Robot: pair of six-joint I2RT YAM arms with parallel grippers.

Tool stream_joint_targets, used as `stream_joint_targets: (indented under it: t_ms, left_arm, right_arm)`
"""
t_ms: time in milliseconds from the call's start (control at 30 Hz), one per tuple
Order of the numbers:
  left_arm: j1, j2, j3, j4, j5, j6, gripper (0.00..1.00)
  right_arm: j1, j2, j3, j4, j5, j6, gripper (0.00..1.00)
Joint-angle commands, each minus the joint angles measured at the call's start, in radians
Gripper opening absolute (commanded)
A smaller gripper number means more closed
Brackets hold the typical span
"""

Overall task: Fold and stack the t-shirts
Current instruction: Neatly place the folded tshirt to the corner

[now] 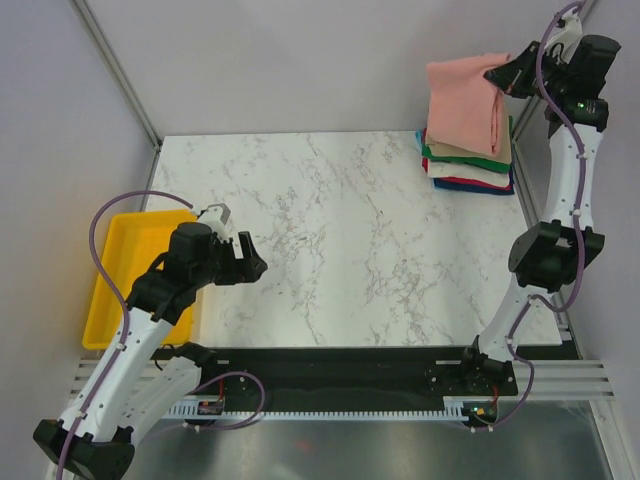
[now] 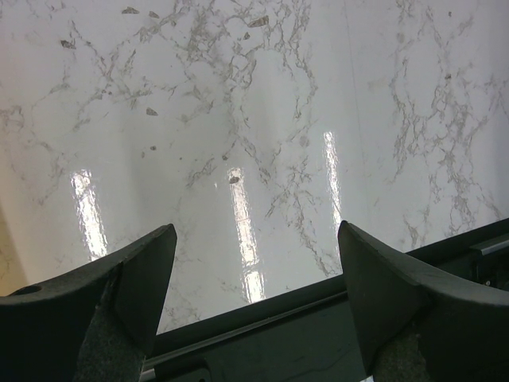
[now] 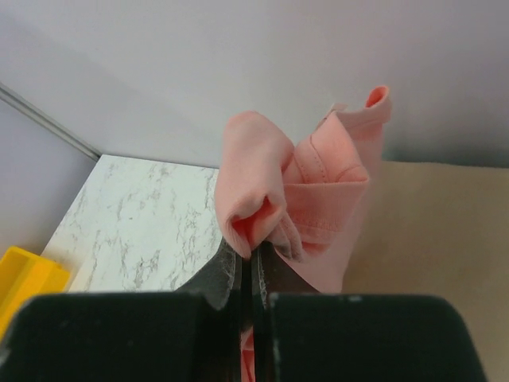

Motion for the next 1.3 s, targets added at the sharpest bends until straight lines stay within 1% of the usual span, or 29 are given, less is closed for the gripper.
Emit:
stream_joint_targets:
  t_ms: [0, 67, 167, 200, 233, 267, 333, 367, 433, 533, 600, 633, 833, 1067, 1200, 1233, 1267]
  left_arm:
    - [-0.001, 0.005, 0.004, 0.032, -0.012, -0.022, 0.89]
    - [-0.001, 0.006, 0.005, 0.032, -0.013, -0.022, 0.89]
    - [-0.001, 0.006, 0.004, 0.032, -0.013, -0.022, 0.89]
    - [-0.003, 0.002, 0.004, 0.032, -0.015, -0.023, 0.89]
    - [-0.001, 0.000, 0.004, 0.032, -0.015, -0.023, 0.89]
    - [-0.001, 0.000, 0.002, 0.033, -0.015, -0.023, 0.89]
    - [-0.003, 0.001, 0.004, 0.033, -0.015, -0.023, 0.89]
    - [-0.001, 0.003, 0.004, 0.033, -0.015, -0.023, 0.89]
    - [-0.001, 0.005, 0.004, 0.032, -0.016, -0.023, 0.88]
    - [-0.001, -0.003, 0.002, 0.033, -0.019, -0.025, 0.88]
    - [-0.001, -0.003, 0.000, 0.032, -0.021, -0.025, 0.88]
    - [0.000, -0.005, 0.002, 0.033, -0.022, -0.025, 0.88]
    - [-0.001, -0.003, 0.002, 0.033, -0.025, -0.027, 0.88]
    - [0.000, -0.008, 0.002, 0.032, -0.035, -0.027, 0.88]
    - [-0.001, -0.008, 0.002, 0.030, -0.036, -0.027, 0.88]
    - [-0.001, -0.009, 0.002, 0.032, -0.038, -0.027, 0.88]
    - [0.000, -0.009, 0.002, 0.030, -0.041, -0.027, 0.88]
  right_arm:
    - [-0.029, 0.085, 0.007, 0.066, -0.086, 0.039, 0.00]
    - [-0.038, 0.127, 0.033, 0.066, -0.091, 0.040, 0.00]
    - [-0.061, 0.237, 0.124, 0.069, -0.084, 0.043, 0.00]
    - [-0.075, 0.257, 0.182, 0.075, -0.090, 0.056, 0.00]
    - [-0.080, 0.279, 0.207, 0.087, -0.093, 0.062, 0.00]
    - [-0.086, 0.294, 0.224, 0.135, -0.097, 0.074, 0.00]
    - [-0.098, 0.319, 0.222, 0.208, -0.103, 0.114, 0.00]
    - [-0.101, 0.334, 0.218, 0.279, -0.108, 0.123, 0.00]
    - [-0.109, 0.354, 0.221, 0.337, -0.102, 0.154, 0.00]
    - [-0.115, 0.397, 0.236, 0.426, -0.062, 0.181, 0.00]
    - [-0.116, 0.429, 0.231, 0.456, -0.036, 0.200, 0.00]
    - [-0.116, 0.438, 0.233, 0.506, -0.013, 0.217, 0.00]
    - [-0.116, 0.523, 0.254, 0.592, 0.039, 0.240, 0.00]
    - [-0.116, 0.592, 0.259, 0.658, 0.096, 0.231, 0.08]
    - [-0.115, 0.622, 0.267, 0.722, 0.188, 0.254, 0.08]
    - [-0.115, 0.632, 0.268, 0.730, 0.206, 0.252, 0.09]
    - [-0.113, 0.635, 0.267, 0.730, 0.226, 0.245, 0.14]
